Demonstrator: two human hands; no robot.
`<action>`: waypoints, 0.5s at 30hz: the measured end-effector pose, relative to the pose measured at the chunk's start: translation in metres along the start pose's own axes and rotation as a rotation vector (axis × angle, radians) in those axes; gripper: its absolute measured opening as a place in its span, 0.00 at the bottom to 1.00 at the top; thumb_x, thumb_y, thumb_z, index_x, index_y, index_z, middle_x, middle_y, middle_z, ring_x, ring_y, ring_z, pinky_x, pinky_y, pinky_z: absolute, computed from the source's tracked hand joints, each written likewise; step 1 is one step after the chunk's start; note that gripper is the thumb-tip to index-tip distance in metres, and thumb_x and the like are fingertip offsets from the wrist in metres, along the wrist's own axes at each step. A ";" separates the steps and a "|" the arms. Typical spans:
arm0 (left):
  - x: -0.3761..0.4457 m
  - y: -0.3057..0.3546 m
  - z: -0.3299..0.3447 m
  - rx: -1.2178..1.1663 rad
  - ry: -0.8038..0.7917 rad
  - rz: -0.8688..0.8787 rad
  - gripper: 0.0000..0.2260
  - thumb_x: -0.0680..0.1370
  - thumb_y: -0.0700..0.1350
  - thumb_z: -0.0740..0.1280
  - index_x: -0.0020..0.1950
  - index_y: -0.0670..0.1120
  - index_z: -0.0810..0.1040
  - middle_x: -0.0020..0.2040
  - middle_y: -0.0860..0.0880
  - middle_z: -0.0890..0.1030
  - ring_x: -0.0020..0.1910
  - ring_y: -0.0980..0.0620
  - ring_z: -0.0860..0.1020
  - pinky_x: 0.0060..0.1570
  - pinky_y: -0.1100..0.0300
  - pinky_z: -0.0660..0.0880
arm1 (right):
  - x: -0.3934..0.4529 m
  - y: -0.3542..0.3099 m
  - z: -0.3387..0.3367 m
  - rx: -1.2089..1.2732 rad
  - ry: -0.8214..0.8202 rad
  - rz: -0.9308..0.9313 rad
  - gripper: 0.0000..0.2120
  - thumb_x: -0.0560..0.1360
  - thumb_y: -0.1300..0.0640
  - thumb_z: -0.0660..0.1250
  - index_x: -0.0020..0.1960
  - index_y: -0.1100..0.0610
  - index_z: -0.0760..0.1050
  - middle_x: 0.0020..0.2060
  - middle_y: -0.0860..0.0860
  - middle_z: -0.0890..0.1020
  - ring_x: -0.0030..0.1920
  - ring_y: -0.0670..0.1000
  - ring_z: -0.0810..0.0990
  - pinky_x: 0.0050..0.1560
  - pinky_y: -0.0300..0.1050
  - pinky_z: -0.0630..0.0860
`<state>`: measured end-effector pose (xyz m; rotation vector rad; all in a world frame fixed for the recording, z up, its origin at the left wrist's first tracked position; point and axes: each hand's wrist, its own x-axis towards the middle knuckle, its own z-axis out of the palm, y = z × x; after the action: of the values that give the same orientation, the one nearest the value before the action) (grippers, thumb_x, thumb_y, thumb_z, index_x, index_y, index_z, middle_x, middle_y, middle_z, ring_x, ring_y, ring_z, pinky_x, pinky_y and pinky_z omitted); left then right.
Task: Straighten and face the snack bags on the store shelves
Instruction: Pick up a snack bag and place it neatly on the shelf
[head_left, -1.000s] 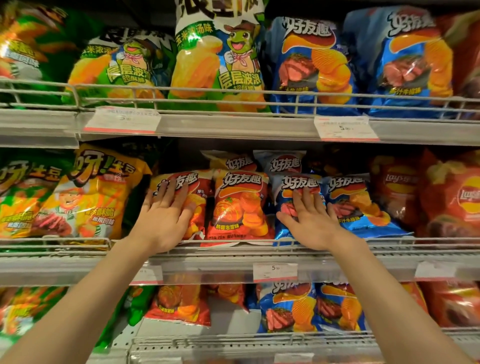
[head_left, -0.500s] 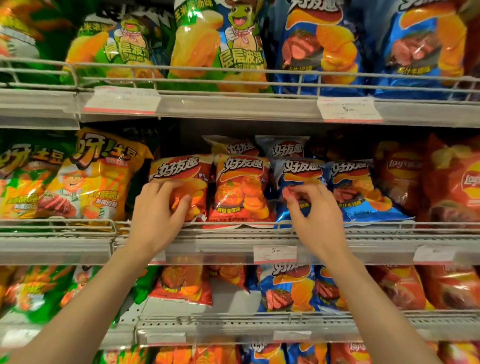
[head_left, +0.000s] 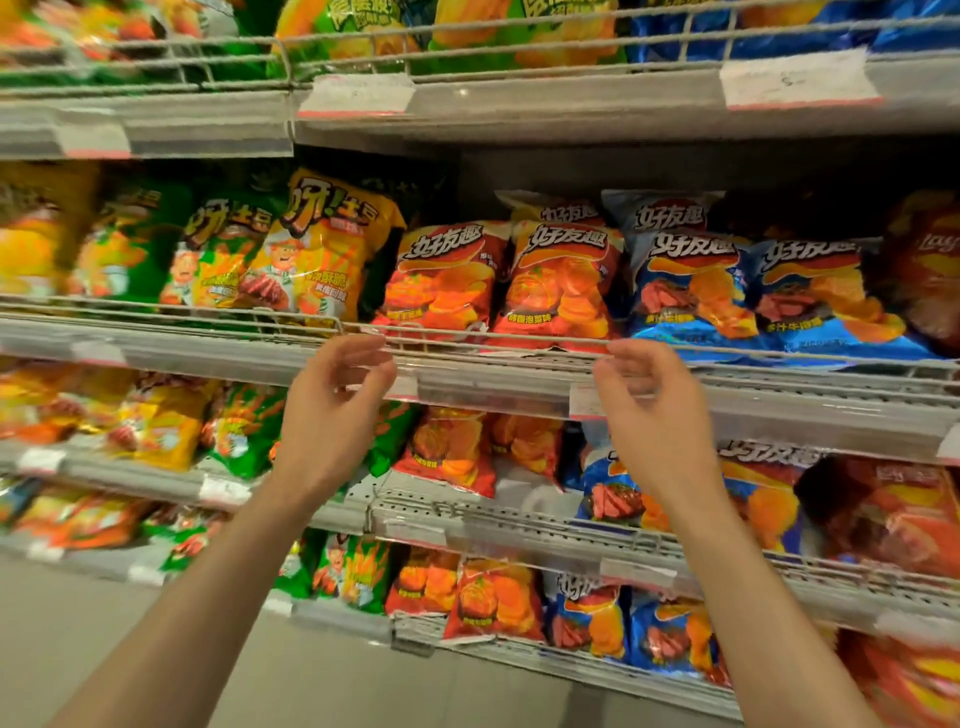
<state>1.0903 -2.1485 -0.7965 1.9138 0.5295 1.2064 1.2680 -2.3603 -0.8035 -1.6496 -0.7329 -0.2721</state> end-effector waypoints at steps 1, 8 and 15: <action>-0.003 -0.004 -0.007 -0.015 0.002 -0.016 0.08 0.81 0.47 0.70 0.60 0.54 0.80 0.54 0.55 0.84 0.53 0.58 0.82 0.52 0.59 0.78 | -0.004 -0.001 0.006 0.014 -0.001 0.001 0.07 0.81 0.49 0.68 0.59 0.47 0.77 0.46 0.39 0.80 0.46 0.33 0.78 0.42 0.25 0.72; 0.036 -0.063 -0.079 -0.048 0.008 0.014 0.08 0.81 0.47 0.71 0.59 0.56 0.81 0.52 0.57 0.85 0.52 0.61 0.82 0.47 0.70 0.76 | -0.008 -0.030 0.091 0.002 -0.008 -0.031 0.06 0.80 0.49 0.69 0.57 0.44 0.78 0.43 0.41 0.82 0.45 0.41 0.82 0.45 0.36 0.78; 0.131 -0.120 -0.165 -0.056 -0.041 0.126 0.08 0.81 0.50 0.70 0.56 0.64 0.78 0.53 0.61 0.83 0.53 0.64 0.80 0.46 0.67 0.74 | 0.016 -0.087 0.210 0.015 0.088 -0.102 0.06 0.80 0.51 0.70 0.56 0.45 0.78 0.45 0.42 0.82 0.45 0.38 0.80 0.43 0.28 0.75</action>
<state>1.0114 -1.9193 -0.7821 1.9436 0.3543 1.2453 1.1823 -2.1513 -0.7716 -1.5783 -0.7517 -0.4091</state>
